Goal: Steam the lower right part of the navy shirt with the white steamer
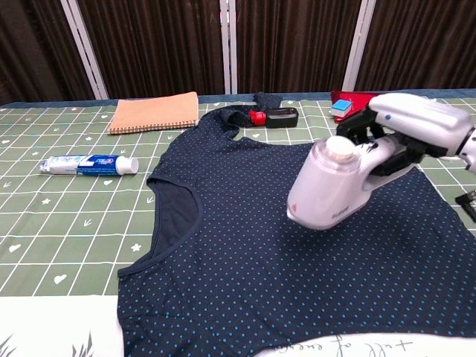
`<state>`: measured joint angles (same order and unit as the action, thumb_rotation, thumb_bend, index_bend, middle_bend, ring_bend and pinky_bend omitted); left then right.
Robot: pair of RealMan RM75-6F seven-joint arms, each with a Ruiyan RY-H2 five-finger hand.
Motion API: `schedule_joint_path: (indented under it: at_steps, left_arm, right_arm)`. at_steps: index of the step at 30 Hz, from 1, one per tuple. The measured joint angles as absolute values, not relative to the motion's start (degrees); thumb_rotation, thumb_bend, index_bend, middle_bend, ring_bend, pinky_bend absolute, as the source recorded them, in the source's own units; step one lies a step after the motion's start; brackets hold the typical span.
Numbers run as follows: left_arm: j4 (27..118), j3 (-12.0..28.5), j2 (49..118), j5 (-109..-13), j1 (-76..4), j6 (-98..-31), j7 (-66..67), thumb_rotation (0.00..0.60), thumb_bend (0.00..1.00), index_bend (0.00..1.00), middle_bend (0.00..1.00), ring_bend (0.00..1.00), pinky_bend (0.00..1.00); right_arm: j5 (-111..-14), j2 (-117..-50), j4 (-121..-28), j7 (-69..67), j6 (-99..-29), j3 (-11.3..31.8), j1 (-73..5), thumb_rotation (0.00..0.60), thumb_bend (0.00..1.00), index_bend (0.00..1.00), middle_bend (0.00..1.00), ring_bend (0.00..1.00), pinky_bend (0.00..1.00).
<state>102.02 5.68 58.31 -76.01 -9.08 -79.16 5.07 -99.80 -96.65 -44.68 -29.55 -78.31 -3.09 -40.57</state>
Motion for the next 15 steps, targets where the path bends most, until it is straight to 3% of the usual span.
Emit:
schedule_joint_path:
  at_steps: [15]
  left_arm:
    - [101.89,5.54,58.48,-75.66,-9.16,-78.86,5.36,0.6,0.0,0.0,0.0,0.0,0.0]
  right_arm:
    - [-103.43,-102.09,-44.19,-25.44,-76.82,-6.07,-41.68,0.6,0.75,0.85,0.73,0.66,0.94]
